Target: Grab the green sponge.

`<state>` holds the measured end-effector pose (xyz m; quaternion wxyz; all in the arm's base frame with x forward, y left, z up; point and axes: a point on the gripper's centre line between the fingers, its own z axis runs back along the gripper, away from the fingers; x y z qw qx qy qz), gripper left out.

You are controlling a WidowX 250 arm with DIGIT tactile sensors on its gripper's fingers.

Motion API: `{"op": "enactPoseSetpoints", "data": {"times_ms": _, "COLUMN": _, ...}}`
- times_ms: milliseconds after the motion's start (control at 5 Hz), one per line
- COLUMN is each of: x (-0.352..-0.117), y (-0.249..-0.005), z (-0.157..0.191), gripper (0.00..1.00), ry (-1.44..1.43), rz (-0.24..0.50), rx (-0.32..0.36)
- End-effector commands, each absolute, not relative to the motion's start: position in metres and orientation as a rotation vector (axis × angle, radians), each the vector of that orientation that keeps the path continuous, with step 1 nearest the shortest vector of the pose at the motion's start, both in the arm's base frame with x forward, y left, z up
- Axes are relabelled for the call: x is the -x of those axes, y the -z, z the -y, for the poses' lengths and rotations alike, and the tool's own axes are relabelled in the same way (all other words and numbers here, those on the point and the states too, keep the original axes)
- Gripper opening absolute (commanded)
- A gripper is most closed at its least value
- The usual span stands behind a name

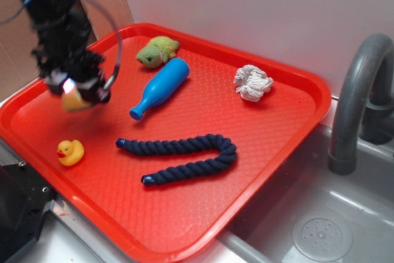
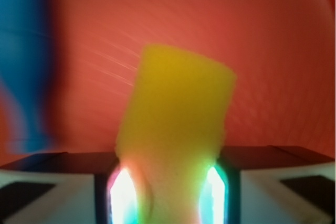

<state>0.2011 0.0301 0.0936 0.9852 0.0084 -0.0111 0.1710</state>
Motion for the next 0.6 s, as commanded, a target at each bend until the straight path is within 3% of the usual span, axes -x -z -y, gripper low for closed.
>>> {"op": "enactPoseSetpoints", "data": {"times_ms": 0, "x": -0.216, "y": -0.208, "z": 0.051, "gripper": 0.00, "ry": 0.012, "rz": 0.063, "rx": 0.014}}
{"op": "enactPoseSetpoints", "data": {"times_ms": 200, "x": -0.208, "y": -0.252, "z": 0.049, "gripper": 0.00, "ry": 0.013, "rz": 0.164, "rx": 0.028}}
{"op": "enactPoseSetpoints", "data": {"times_ms": 400, "x": -0.213, "y": -0.252, "z": 0.039, "gripper": 0.00, "ry": -0.045, "rz": 0.127, "rx": -0.027}}
